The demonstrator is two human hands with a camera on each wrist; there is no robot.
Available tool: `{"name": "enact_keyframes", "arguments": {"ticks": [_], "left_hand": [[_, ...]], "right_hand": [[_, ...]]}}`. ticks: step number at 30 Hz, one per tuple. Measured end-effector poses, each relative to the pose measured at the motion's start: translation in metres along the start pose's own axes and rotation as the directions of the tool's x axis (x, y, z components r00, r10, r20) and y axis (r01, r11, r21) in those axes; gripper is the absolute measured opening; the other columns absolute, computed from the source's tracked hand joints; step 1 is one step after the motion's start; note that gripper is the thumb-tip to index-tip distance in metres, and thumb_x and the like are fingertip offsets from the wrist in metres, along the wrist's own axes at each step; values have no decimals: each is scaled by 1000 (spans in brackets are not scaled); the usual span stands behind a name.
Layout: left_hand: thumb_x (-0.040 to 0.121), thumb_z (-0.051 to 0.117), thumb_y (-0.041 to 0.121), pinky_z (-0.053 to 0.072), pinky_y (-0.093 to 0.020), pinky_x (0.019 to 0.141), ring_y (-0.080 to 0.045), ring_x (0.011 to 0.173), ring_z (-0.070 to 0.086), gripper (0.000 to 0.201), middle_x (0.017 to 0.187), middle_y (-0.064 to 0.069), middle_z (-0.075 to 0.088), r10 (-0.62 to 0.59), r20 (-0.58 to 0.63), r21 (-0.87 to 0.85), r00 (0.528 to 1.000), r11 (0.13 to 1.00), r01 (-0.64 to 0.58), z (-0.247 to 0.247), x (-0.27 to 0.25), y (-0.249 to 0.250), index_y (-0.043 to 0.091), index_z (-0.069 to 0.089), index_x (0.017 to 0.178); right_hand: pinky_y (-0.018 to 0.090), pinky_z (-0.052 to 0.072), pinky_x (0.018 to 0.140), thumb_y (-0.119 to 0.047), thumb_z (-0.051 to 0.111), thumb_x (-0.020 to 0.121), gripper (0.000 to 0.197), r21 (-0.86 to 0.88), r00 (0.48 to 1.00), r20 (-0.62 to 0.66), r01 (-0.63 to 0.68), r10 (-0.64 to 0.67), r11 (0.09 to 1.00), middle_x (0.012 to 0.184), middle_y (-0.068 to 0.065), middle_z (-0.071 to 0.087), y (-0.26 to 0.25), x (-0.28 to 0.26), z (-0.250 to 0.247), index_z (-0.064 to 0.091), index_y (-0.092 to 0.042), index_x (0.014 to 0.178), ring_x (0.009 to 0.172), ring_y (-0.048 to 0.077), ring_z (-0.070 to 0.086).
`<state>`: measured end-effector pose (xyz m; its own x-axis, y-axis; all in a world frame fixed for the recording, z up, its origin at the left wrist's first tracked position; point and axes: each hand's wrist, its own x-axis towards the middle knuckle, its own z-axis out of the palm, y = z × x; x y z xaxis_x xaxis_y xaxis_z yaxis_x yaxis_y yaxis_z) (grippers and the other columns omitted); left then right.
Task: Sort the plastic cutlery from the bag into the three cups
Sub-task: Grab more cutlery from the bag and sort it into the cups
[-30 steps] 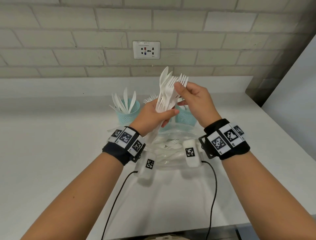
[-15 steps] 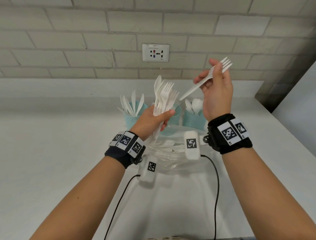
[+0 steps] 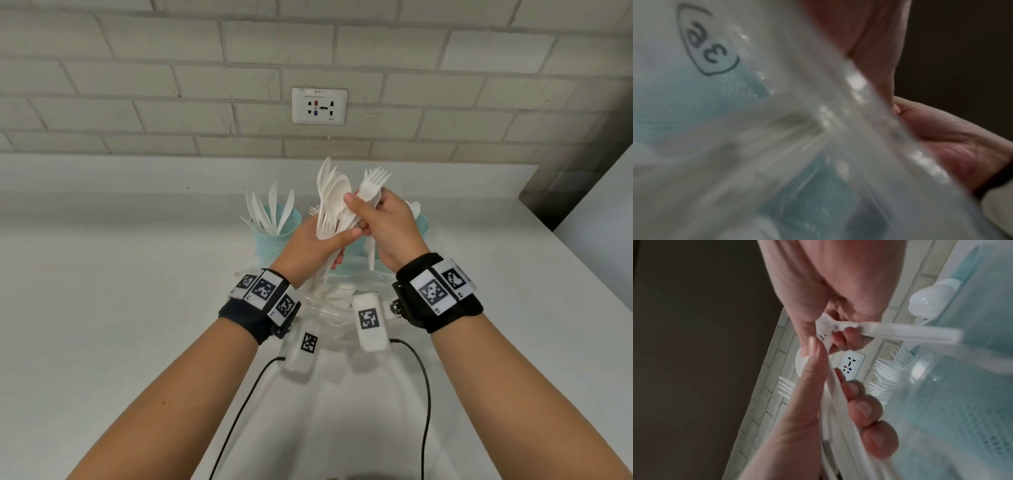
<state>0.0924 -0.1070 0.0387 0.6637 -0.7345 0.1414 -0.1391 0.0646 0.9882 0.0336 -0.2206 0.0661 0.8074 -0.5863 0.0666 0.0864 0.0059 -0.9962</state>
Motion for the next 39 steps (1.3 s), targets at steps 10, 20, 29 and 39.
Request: {"name": "enact_keyframes", "arguments": {"ticks": [10, 20, 29, 39], "left_hand": [[92, 57, 27, 46, -25, 51, -15, 49, 52, 19, 62, -3, 55, -44, -29, -36, 999, 998, 43, -3, 0, -8, 10, 52, 86], [94, 53, 32, 46, -25, 52, -16, 52, 53, 25, 65, -3, 57, 2, -112, -60, 994, 998, -9, -7, 2, -6, 7, 54, 94], [92, 57, 36, 42, -23, 50, -16, 44, 45, 27, 55, -3, 48, -82, -236, -138, 968, 989, 50, -24, -1, -5, 16, 48, 76], [81, 72, 14, 35, -25, 44, -16, 41, 38, 26, 48, 2, 41, -90, -223, -188, 971, 981, 48, -22, 4, -3, 10, 47, 76]], "right_hand": [[27, 49, 80, -15, 50, 96, 8, 276, 1000, 20, -23, 18, 961, 81, -2, 55, -13, 7, -2, 56, -14, 91, 79, 13, 54], [21, 52, 69, 1, 42, 96, 20, 305, 993, 93, 45, -77, 951, 78, 3, 53, -20, 12, 11, 52, -16, 100, 72, 14, 56], [21, 47, 67, 4, 43, 93, 27, 92, 944, -158, 305, -289, 948, 74, -2, 51, -30, 50, -7, 52, -22, 91, 64, 10, 49], [12, 43, 73, -7, 65, 84, 30, -312, 992, 14, 121, -123, 942, 96, -3, 57, 48, 53, 2, 56, -10, 113, 88, 10, 55]]}}
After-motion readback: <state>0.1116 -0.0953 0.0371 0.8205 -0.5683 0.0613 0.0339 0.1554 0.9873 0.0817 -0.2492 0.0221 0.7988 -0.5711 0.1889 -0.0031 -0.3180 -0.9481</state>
